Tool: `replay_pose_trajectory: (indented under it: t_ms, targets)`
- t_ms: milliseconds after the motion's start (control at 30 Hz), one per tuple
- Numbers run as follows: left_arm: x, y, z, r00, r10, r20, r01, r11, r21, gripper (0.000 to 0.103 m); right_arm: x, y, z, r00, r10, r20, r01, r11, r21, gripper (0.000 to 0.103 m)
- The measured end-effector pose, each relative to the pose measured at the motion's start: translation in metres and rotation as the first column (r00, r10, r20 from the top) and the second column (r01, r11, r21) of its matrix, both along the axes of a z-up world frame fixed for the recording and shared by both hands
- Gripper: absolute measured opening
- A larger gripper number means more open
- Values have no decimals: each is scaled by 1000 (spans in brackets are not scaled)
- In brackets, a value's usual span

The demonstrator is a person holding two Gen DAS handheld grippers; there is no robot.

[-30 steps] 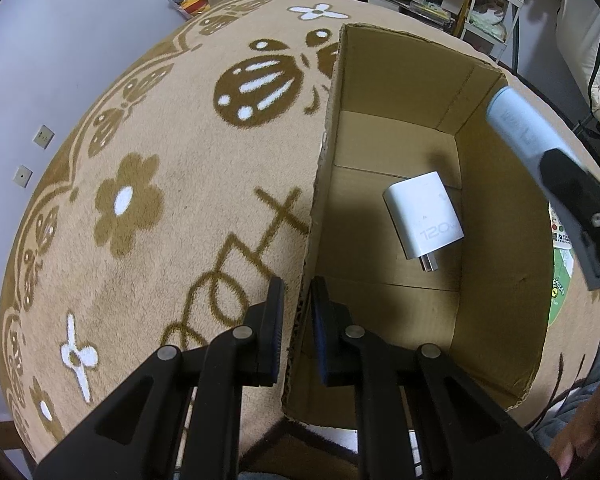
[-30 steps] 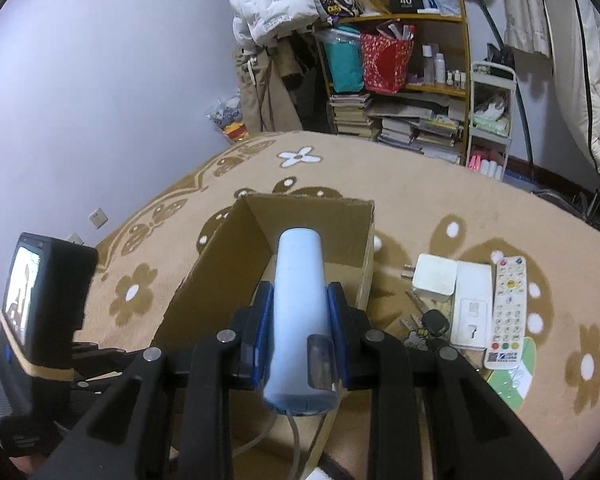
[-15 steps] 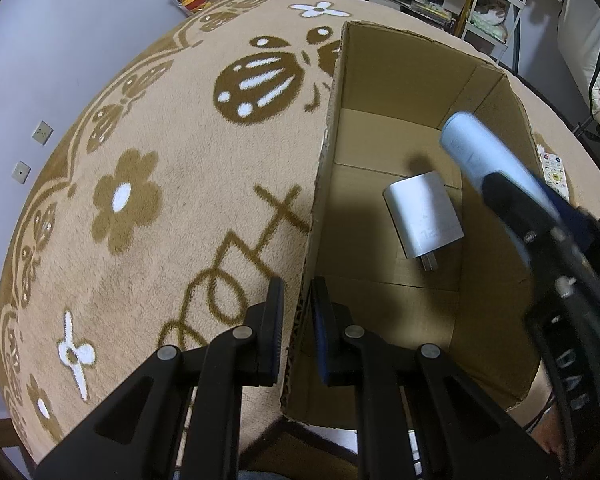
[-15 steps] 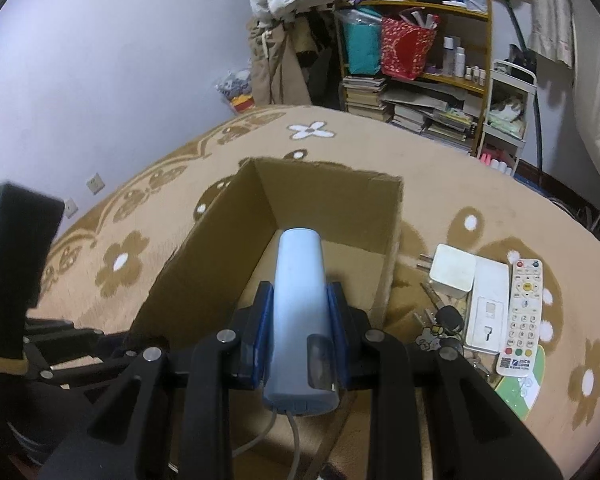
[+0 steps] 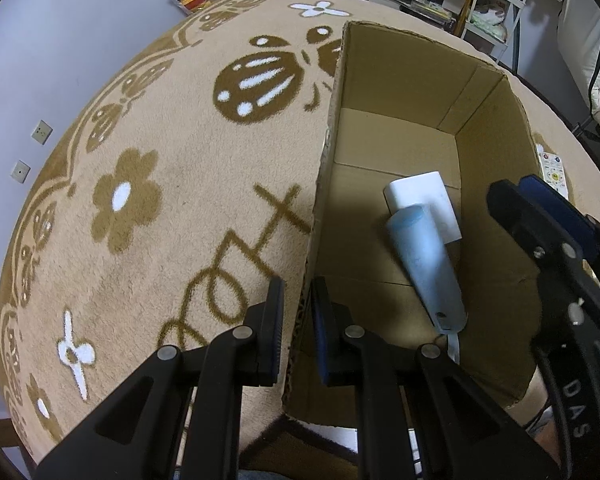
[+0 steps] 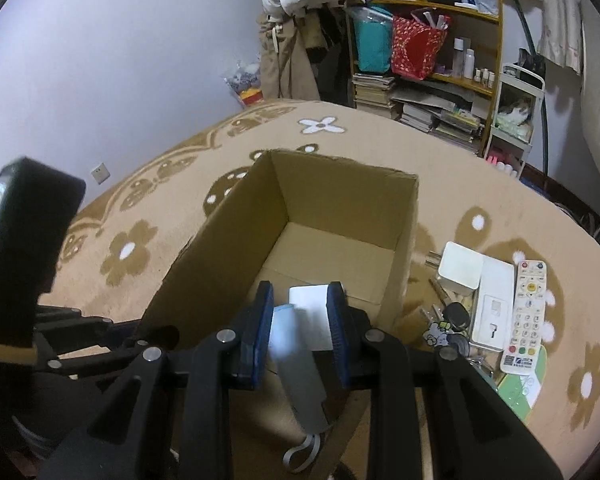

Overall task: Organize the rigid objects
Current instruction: 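Lift the power bank into the box and release it beside the charger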

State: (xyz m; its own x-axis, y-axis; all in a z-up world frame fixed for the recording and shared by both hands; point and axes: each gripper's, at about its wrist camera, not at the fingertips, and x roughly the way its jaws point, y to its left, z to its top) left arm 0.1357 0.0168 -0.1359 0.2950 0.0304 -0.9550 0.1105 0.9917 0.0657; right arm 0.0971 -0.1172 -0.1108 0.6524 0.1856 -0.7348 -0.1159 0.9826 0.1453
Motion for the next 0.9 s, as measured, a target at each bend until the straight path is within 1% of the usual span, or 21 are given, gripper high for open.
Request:
replay_pose_trajectory:
  t_ms: [100, 133, 167, 200, 233, 267, 300, 333, 367, 433, 500, 567, 667, 900]
  targets:
    - [0, 0, 0, 1000, 4, 5, -4, 1000, 10, 14, -1, -7, 2, 1000, -22, -19, 22, 1000, 8, 30]
    - [-1, 1, 1, 1000, 3, 7, -3, 1000, 9, 14, -2, -9, 3, 999, -25, -20, 25, 1000, 12, 35]
    - [0, 1, 1, 1000, 3, 5, -3, 1000, 5, 14, -3, -11, 5, 999, -32, -19, 32, 999, 16, 44]
    - [0, 1, 1, 1000, 5, 4, -5, 1000, 2, 14, -4, -13, 7, 999, -37, -14, 38, 999, 13, 50]
    - [0, 2, 1, 1000, 5, 5, -5, 1000, 1, 14, -5, -15, 10, 999, -47, -3, 47, 999, 4, 63]
    - [0, 2, 1, 1000, 5, 4, -5, 1000, 0, 14, -7, -17, 14, 998, -59, 16, 59, 998, -11, 72]
    - [0, 2, 1, 1000, 5, 4, -5, 1000, 0, 14, -8, -19, 17, 997, -65, 30, 65, 998, -21, 74]
    - [0, 2, 1, 1000, 4, 4, -4, 1000, -1, 14, -9, -22, 20, 997, -67, 47, 69, 997, -31, 80]
    - [0, 2, 1, 1000, 4, 4, -4, 1000, 0, 14, -9, -23, 22, 996, -67, 54, 68, 997, -34, 88]
    - [-1, 2, 2, 1000, 4, 5, -4, 1000, 1, 14, -10, -28, 25, 995, -77, 69, 80, 996, -38, 96]
    - [-1, 2, 2, 1000, 4, 5, -4, 1000, 1, 14, -9, -35, 26, 994, -94, 64, 96, 995, -37, 98]
    - [-1, 2, 2, 1000, 4, 5, -4, 1000, 1, 14, -7, -41, 23, 994, -106, 38, 107, 994, -22, 98]
    - [-1, 2, 2, 1000, 3, 6, -3, 1000, 2, 14, -9, -52, 19, 991, -132, 31, 132, 991, -4, 98]
    - [0, 1, 2, 1000, 1, 6, -1, 1000, 8, 14, -13, -70, 14, 984, -175, 25, 175, 984, -12, 98]
